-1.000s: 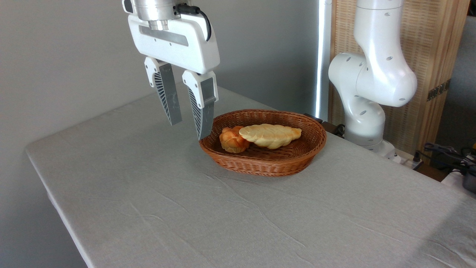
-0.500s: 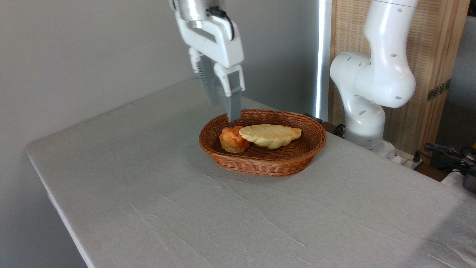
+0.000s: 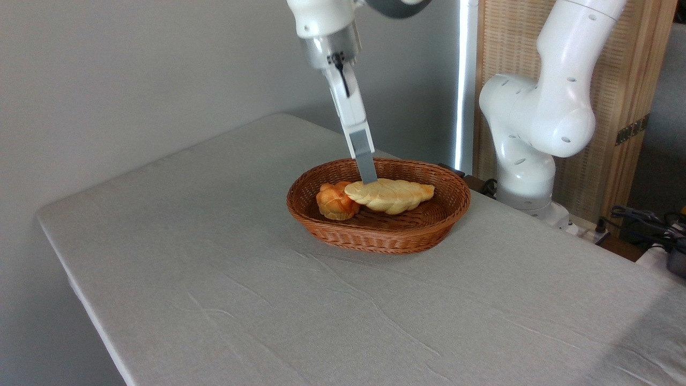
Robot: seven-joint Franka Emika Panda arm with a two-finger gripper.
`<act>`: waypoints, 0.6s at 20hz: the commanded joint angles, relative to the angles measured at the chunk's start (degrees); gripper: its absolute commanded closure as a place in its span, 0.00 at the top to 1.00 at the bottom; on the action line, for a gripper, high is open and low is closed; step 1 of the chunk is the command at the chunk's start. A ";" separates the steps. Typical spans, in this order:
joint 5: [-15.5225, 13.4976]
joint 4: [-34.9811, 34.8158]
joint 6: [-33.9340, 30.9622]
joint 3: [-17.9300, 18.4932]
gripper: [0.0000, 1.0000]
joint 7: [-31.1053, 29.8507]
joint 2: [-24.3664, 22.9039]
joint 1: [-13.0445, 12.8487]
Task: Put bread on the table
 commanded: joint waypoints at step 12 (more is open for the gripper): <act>-1.88 -5.86 4.23 -2.19 1.00 3.57 3.49 0.17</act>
